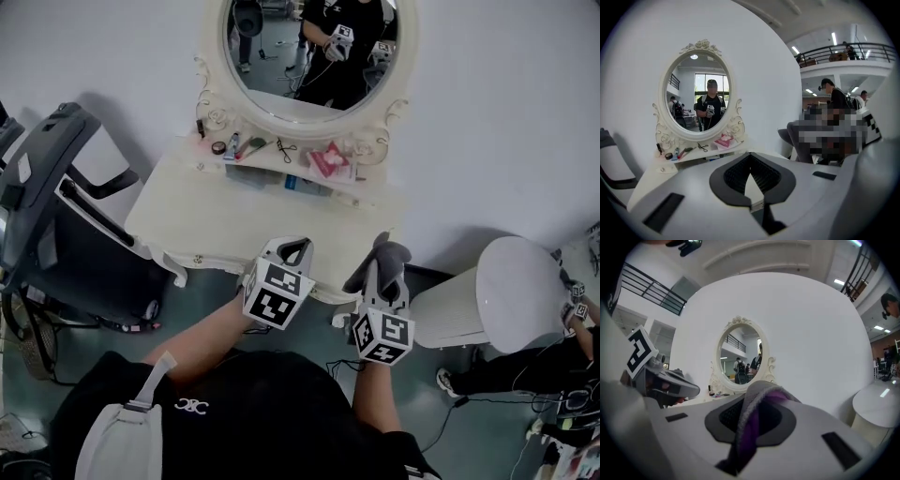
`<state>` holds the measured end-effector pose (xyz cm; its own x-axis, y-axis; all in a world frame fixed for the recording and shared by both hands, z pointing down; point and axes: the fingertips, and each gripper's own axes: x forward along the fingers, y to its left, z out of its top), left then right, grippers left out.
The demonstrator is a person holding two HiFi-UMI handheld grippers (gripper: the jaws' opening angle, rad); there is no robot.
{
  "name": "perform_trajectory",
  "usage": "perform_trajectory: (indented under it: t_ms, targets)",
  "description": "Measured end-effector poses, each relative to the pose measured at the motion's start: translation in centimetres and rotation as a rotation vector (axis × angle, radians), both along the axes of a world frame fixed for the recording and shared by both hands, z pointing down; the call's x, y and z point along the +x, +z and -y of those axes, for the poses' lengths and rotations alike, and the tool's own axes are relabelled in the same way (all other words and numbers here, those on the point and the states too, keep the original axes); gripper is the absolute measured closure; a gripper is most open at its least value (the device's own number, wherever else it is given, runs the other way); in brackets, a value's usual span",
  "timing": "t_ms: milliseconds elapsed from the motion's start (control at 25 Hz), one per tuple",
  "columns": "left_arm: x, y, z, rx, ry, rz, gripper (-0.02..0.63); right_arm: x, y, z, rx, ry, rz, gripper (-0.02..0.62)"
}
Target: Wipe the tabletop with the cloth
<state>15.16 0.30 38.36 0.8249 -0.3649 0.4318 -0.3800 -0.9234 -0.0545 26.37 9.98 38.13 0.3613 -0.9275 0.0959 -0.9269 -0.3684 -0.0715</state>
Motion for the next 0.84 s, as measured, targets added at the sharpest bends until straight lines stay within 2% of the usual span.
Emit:
perform_trajectory:
  t_ms: [160,520,840]
  targets:
    - [0.0,0.6,0.0,0.015,-0.022,0.019,0.602,-1.8,0.6,1.2,-0.037,-0.061,0.002,0.554]
    - [-2.3,1.0,0.1,0.01,-0.055,0.035,0.601,-4.3,0.3,2.3,-0.011,-0.133,0.041,0.554]
    - [-2.9,1.5,0.4,0.009,-0.063,0.048,0.602,-4.2,0.8,2.7,-0.014,-0.133,0.088,0.554]
